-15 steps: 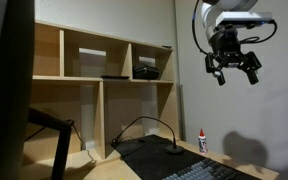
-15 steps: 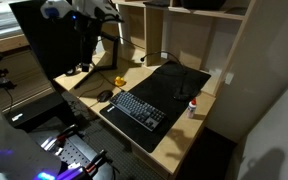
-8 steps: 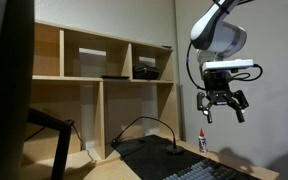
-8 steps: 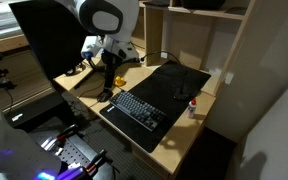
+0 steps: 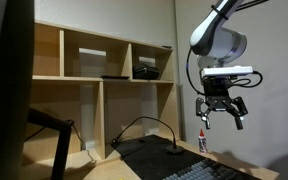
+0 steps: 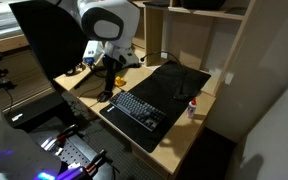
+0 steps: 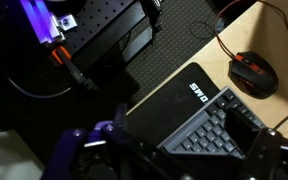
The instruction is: Press the space button on the keyboard
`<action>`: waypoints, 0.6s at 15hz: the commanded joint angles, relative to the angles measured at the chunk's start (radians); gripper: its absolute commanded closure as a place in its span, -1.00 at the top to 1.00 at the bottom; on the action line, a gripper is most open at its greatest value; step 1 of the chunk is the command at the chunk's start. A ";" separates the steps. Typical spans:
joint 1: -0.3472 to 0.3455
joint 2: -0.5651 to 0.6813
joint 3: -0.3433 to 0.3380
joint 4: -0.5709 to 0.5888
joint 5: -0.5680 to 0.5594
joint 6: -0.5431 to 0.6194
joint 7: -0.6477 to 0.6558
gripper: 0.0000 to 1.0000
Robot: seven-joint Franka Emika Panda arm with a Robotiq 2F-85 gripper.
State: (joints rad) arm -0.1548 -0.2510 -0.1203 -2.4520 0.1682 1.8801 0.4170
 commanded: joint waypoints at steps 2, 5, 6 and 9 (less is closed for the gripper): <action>0.010 0.063 0.023 -0.104 0.068 0.231 0.018 1.00; 0.009 0.071 0.020 -0.099 0.056 0.229 0.017 1.00; 0.012 0.080 0.022 -0.108 0.058 0.249 0.025 1.00; 0.013 0.081 0.024 -0.111 0.059 0.255 0.033 1.00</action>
State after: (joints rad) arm -0.1395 -0.1699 -0.0984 -2.5647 0.2277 2.1380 0.4505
